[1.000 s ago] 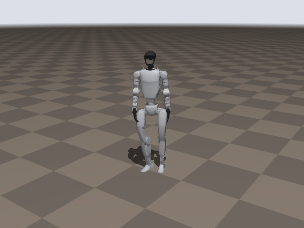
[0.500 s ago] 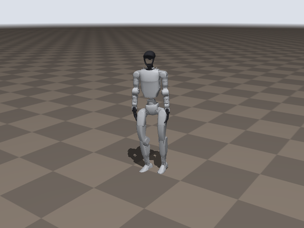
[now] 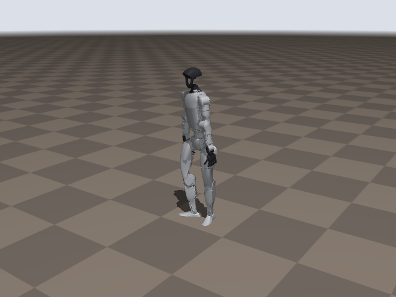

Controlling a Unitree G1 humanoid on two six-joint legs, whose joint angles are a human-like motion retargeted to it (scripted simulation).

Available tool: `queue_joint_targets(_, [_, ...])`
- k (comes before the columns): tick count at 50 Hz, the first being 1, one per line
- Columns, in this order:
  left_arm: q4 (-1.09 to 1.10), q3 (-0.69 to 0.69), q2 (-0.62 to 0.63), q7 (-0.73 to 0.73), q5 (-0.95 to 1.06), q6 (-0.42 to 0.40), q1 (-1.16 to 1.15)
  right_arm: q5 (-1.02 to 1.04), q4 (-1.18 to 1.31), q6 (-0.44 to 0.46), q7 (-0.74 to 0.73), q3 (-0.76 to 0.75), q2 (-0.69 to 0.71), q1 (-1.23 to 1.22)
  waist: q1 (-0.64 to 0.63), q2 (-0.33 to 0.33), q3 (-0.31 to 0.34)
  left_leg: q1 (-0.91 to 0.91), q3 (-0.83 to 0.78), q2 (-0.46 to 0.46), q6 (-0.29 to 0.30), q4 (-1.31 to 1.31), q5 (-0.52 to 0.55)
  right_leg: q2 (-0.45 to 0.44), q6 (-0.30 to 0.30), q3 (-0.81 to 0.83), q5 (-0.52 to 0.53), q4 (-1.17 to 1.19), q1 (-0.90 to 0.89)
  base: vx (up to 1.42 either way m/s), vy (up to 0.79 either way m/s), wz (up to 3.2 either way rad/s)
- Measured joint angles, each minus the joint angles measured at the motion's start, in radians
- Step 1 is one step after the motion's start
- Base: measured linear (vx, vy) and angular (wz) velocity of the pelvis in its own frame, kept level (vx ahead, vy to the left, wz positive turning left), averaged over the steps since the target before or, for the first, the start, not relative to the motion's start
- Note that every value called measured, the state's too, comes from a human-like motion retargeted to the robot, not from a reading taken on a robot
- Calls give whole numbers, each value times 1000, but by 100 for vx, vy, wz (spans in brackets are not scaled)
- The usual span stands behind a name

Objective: In place motions

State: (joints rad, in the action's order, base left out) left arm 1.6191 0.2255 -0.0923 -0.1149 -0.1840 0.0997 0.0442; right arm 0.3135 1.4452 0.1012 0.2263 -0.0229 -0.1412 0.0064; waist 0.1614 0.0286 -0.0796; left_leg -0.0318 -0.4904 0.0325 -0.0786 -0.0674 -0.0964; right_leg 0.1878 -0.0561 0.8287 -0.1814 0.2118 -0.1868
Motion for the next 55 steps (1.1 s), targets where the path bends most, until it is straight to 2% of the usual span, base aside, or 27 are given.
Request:
queue_joint_targets(7, [-7,23,-20,11,5,6,-12,-41,-1,7,3,-17,-12,-21,12,61,-33,19,-395,-81,80,13,-72,-32,26,433,-94,-12,89,-61,55,-295])
queue_joint_targets(10, [-25,46,-30,8,-5,9,-20,-54,11,10,-2,-27,-19,-35,14,72,-43,21,-508,-91,110,18,-94,-61,17,512,-81,-20,105,-47,47,-291])
queue_joint_targets(13, [-34,59,-41,7,-16,14,-25,-77,47,16,-18,-52,-26,-37,22,76,-60,20,-590,-90,132,23,-107,-64,25,437,-34,7,104,-38,37,-228])
queue_joint_targets(15, [-33,63,-48,9,-21,19,-23,-96,81,23,-33,-77,-31,-31,58,80,-80,14,-622,-80,144,28,-113,-80,64,494,-10,-24,121,-33,28,-115])
queue_joint_targets(17, [-29,71,-52,12,-27,26,-13,-122,123,32,-48,-105,-34,-18,70,73,-101,16,-662,-67,158,33,-116,-94,45,447,28,-62,90,-28,20,-129])
queue_joint_targets(18, [-29,73,-52,14,-31,29,-4,-143,148,36,-56,-119,-37,-13,51,66,-110,18,-696,-60,164,32,-114,-83,47,326,29,-48,58,-30,16,-124])
queue_joint_targets(20, [-37,59,-43,20,-25,24,11,-186,189,44,-68,-155,-41,7,78,85,-106,20,-684,-82,166,41,-105,-81,40,358,38,-56,61,-29,13,-35])
queue_joint_targets(25, [-79,42,-17,-22,2,11,47,-235,241,59,-75,-189,-42,55,117,101,-110,45,-708,-90,185,65,-102,-106,51,306,28,-93,67,-20,8,-23])
queue_joint_targets(28, [-109,41,7,-23,-4,-5,46,-228,244,61,-72,-202,-28,74,106,97,-122,57,-704,-96,194,82,-82,-109,35,264,26,-101,58,-16,7,-63])
queue_joint_targets(35, [-96,44,20,-23,5,-20,13,-162,171,61,-35,-156,17,36,98,84,-139,90,-720,-105,208,118,0,-85,13,131,18,-55,4,-25,7,-107])
queue_joint_targets(40, [-61,48,0,-9,-15,-4,-26,-96,57,44,-5,-64,41,-5,114,58,-141,123,-721,-114,178,180,69,-54,10,20,6,-18,-32,-23,1,-108])
queue_joint_targets(42, [-65,64,-6,-7,-19,-2,-50,-71,30,33,-4,-16,49,-29,125,18,-149,126,-700,-118,118,255,122,-13,15,-38,-1,-6,-48,-16,-2,-98])
queue_joint_targets(44, [-80,84,-14,-9,-15,-1,-69,-55,15,26,-1,34,57,-58,128,-55,-162,73,-609,-140,-8,427,175,66,24,-112,-11,19,-76,-22,-4,-106])
queue_joint_targets(45, [-88,93,-19,-12,-12,-1,-76,-47,10,24,1,56,60,-74,124,-96,-167,19,-528,-161,-92,548,194,110,29,-153,-17,34,-93,-24,-3,-114])
queue_joint_targets(47, [-99,98,-25,-16,-4,-1,-77,-32,1,22,11,82,62,-97,100,-124,-160,-151,-263,-181,-157,756,187,132,22,-197,-14,43,-118,-32,-4,-122])
queue_joint_targets(48, [-100,97,-23,-15,1,0,-72,-26,-5,22,16,89,60,-105,75,-125,-145,-233,-98,-138,-135,795,171,125,15,-215,-3,35,-121,-41,-1,-156])
queue_joint_targets(50, [-95,90,-8,-6,17,4,-48,-21,-20,21,21,98,51,-119,1,-133,-87,-344,171,4,-79,789,137,105,-1,-271,28,9,-110,-41,7,-206])
queue_joint_targets(52, [-91,93,11,6,40,2,-28,-26,-32,19,25,113,40,-131,-88,-147,-20,-336,204,34,-78,640,98,76,-23,-334,56,-21,-87,-33,6,-275])
queue_joint_targets(55, [-105,112,39,9,58,-17,-37,-12,-43,21,39,137,35,-150,-219,-111,68,-247,331,36,-25,303,55,-30,-50,-405,86,-70,-25,-18,-1,-325])
